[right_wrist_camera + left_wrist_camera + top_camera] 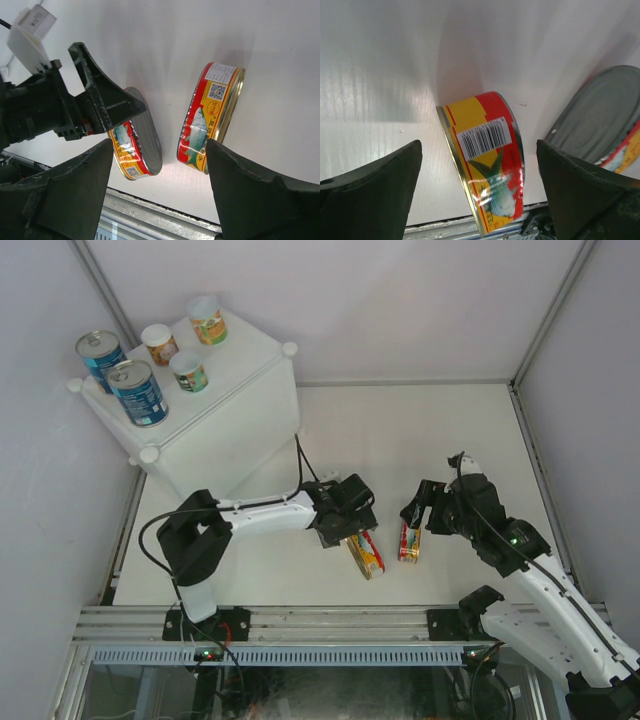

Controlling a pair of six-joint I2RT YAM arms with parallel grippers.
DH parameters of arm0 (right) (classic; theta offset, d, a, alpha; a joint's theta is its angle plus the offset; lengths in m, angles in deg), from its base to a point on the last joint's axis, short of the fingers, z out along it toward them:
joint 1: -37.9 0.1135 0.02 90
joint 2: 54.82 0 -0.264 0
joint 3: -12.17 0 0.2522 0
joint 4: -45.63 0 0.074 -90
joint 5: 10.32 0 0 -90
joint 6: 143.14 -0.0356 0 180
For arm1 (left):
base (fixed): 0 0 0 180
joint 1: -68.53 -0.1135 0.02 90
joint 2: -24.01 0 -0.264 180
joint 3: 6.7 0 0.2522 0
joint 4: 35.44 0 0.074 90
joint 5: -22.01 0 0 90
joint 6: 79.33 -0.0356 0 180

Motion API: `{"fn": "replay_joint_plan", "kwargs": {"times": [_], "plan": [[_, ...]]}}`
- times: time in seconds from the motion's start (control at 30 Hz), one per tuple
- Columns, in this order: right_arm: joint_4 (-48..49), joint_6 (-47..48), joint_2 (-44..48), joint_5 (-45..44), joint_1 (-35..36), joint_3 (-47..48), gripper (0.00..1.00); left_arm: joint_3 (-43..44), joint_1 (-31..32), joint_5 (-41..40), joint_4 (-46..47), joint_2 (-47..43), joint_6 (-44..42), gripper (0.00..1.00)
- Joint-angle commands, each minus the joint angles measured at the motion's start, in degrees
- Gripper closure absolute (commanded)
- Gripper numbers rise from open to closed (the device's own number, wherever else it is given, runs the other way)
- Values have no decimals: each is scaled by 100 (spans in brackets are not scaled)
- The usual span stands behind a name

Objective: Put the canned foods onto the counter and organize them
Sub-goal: Pick up the canned food from the center of the board.

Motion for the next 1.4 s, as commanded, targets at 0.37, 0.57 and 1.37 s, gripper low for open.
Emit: {"fn": "replay_joint_plan", "kwargs": {"times": [0.37, 0.57, 1.37], "plan": [[211, 118, 32, 46, -104, -24, 26, 85, -63, 317, 506, 267, -156, 25], [230, 47, -1, 52, -108, -22, 26, -236, -63, 411, 801, 69, -137, 60], [563, 68, -199, 303, 45, 414, 26, -324, -292, -937, 589, -1933, -966, 100]]}}
